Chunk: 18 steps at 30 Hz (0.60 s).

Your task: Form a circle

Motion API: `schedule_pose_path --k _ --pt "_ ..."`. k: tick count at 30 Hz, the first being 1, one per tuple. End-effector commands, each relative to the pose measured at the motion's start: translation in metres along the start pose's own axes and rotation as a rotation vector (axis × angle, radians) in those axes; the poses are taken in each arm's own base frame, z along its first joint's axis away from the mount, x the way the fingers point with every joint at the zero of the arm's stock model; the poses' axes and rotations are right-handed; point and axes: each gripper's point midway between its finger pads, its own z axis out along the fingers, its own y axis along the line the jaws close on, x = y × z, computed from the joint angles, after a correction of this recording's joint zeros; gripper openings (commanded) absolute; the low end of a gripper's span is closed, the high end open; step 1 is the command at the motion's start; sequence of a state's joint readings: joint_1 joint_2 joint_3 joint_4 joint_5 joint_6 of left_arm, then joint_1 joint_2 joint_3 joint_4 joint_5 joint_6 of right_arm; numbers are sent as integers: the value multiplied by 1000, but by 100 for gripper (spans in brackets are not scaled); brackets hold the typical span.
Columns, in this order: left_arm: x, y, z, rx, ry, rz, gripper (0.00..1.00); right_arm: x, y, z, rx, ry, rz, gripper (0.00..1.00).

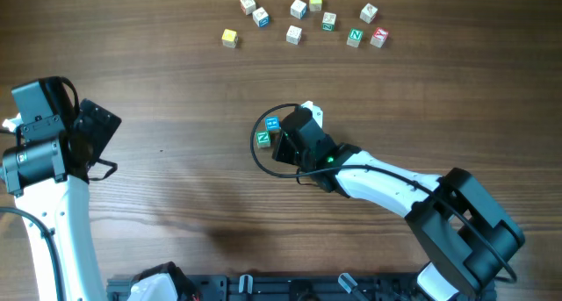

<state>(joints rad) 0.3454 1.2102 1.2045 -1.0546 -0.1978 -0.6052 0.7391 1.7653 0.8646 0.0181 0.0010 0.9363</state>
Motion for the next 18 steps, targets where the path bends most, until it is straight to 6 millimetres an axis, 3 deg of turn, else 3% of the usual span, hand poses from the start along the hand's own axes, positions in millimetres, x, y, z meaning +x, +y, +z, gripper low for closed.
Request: schedule_pose_path --k 1,10,15,18 --pt "-5 2 0 -10 -13 -20 100 -2 -4 -2 17 -12 -20 5" --pt "-5 2 0 -10 -13 -20 100 -8 8 -6 -29 -32 -84 5" --pt "-5 2 0 -10 -13 -20 100 -11 38 -21 -156 -27 -162 4" --pt "-5 2 0 -10 -13 -20 100 -11 43 -25 -171 -33 -183 5"
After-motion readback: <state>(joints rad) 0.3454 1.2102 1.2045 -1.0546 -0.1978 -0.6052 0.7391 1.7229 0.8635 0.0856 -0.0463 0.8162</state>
